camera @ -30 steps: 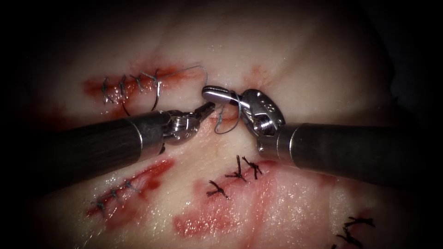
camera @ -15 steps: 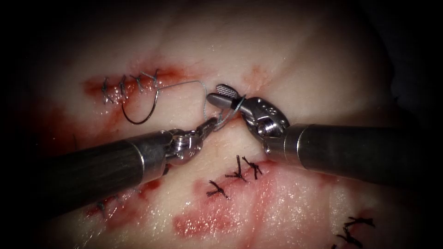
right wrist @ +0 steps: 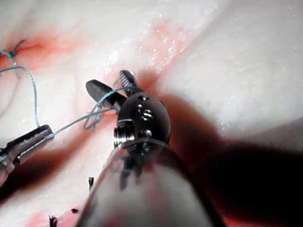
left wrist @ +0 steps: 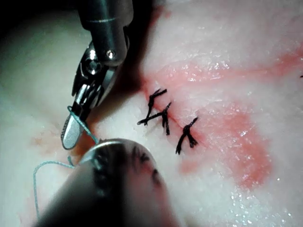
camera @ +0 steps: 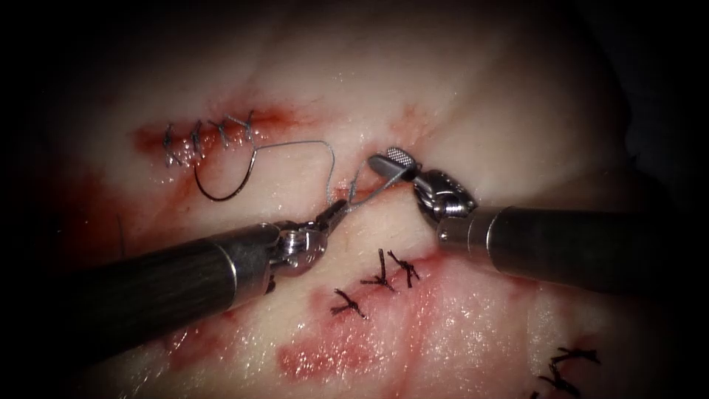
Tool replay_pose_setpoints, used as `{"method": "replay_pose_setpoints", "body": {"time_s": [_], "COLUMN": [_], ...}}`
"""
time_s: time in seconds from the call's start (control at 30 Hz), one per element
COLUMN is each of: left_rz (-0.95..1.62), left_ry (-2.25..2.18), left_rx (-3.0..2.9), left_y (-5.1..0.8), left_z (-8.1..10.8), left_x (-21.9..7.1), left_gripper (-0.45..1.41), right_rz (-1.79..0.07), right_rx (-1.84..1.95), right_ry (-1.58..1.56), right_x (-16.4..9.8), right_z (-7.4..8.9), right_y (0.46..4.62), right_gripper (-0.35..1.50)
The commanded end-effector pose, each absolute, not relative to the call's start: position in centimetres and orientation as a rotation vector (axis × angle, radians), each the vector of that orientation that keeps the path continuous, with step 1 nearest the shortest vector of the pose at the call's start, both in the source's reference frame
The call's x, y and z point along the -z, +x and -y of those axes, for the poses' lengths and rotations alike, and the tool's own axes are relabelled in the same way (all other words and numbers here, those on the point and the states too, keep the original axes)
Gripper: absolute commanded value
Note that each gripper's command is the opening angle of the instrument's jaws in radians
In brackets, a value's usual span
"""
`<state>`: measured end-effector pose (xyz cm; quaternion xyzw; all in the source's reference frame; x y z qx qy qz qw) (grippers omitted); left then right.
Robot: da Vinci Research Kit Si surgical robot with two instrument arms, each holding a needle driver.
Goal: Wound Closure
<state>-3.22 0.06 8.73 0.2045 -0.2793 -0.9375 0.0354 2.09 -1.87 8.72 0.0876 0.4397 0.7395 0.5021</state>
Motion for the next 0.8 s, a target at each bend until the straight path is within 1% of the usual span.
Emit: {"method": "replay_pose_setpoints", "body": {"time_s": [0.03, 0.07, 0.13, 0.27, 0.53, 0.67, 0.8], "left_rz": [0.861, 0.861, 0.861, 0.856, 0.846, 0.841, 0.840], "left_ry": [0.631, 0.631, 0.631, 0.623, 0.621, 0.623, 0.627], "left_rx": [2.879, 2.879, 2.878, 2.880, 2.879, 2.879, 2.877], "left_y": [-3.28, -3.28, -3.28, -3.28, -3.28, -3.28, -3.27], "left_z": [-0.11, -0.11, -0.11, -0.10, -0.08, -0.08, -0.07], "left_x": [-8.77, -8.78, -8.78, -8.79, -8.80, -8.80, -8.79], "left_gripper": [-0.45, -0.45, -0.45, -0.45, -0.45, -0.45, -0.45], "right_rz": [-1.046, -1.041, -1.046, -1.040, -1.002, -0.963, -0.960], "right_rx": [-1.781, -1.777, -1.771, -1.770, -1.812, -1.843, -1.848], "right_ry": [0.223, 0.227, 0.234, 0.237, 0.273, 0.312, 0.314], "right_x": [-8.81, -8.83, -8.89, -8.94, -9.07, -9.24, -9.25], "right_z": [1.89, 1.90, 1.88, 1.83, 1.77, 1.80, 1.80], "right_y": [2.19, 2.20, 2.25, 2.30, 2.29, 2.28, 2.28], "right_gripper": [0.78, 0.81, 0.96, 0.99, 0.98, 1.03, 1.01]}}
